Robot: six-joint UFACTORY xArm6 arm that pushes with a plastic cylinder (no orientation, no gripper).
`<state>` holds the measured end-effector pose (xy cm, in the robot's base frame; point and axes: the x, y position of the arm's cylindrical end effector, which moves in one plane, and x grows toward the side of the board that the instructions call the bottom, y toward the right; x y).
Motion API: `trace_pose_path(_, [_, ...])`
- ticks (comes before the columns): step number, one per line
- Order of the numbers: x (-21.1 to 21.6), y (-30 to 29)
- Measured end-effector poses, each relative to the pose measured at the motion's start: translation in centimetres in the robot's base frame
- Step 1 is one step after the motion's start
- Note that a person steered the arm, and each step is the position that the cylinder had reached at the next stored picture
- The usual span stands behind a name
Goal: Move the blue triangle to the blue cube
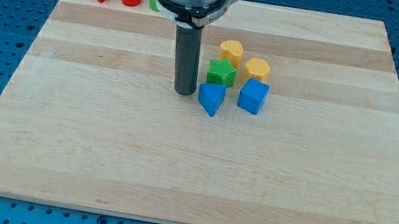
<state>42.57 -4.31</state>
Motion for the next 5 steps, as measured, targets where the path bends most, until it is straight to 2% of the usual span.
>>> trace_pose_path(5, [0.39,1.07])
